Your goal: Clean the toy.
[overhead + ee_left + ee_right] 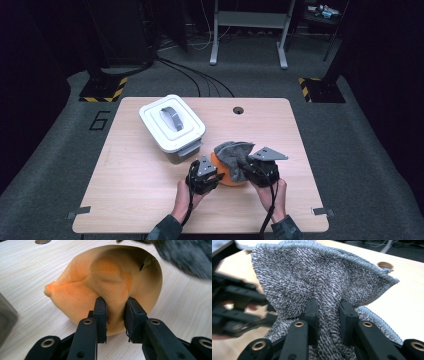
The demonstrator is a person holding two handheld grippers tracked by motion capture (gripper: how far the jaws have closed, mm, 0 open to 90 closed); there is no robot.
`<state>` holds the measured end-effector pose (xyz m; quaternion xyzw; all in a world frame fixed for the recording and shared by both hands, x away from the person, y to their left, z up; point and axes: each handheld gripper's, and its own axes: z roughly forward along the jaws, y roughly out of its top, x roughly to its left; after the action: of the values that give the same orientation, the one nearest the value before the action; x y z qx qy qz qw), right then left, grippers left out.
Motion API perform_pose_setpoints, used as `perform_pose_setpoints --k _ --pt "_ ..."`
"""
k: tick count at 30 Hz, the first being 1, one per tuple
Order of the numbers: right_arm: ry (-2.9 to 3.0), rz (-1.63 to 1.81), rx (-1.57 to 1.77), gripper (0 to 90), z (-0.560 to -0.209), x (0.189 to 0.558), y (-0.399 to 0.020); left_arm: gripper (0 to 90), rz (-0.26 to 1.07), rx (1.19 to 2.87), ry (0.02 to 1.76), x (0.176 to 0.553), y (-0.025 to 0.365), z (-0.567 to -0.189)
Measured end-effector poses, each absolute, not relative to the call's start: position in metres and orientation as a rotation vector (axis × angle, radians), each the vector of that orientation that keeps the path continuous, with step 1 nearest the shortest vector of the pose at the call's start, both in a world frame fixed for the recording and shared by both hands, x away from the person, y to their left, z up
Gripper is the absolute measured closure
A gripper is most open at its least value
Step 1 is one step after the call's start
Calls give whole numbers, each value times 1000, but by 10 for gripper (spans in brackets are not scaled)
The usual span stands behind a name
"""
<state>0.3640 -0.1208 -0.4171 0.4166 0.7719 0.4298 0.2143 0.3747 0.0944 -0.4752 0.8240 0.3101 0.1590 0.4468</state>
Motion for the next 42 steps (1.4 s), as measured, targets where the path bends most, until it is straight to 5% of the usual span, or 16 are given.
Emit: perform_pose_setpoints --k 5,16,24,32,42 --pt "2183 1059 1104 721 -434 366 -104 734 389 2038 780 375 94 -476" --pt "2118 1052 1289 720 -454 386 -147 727 390 2044 771 375 93 -476" --pt "2112 1057 1300 720 -455 387 -145 367 481 2105 754 376 91 -476" --pt "2113 1071 1302 718 -453 390 -147 700 440 2073 741 380 89 -479" --pt "2093 1173 1170 718 -410 363 -131 760 287 1988 863 370 93 -465"
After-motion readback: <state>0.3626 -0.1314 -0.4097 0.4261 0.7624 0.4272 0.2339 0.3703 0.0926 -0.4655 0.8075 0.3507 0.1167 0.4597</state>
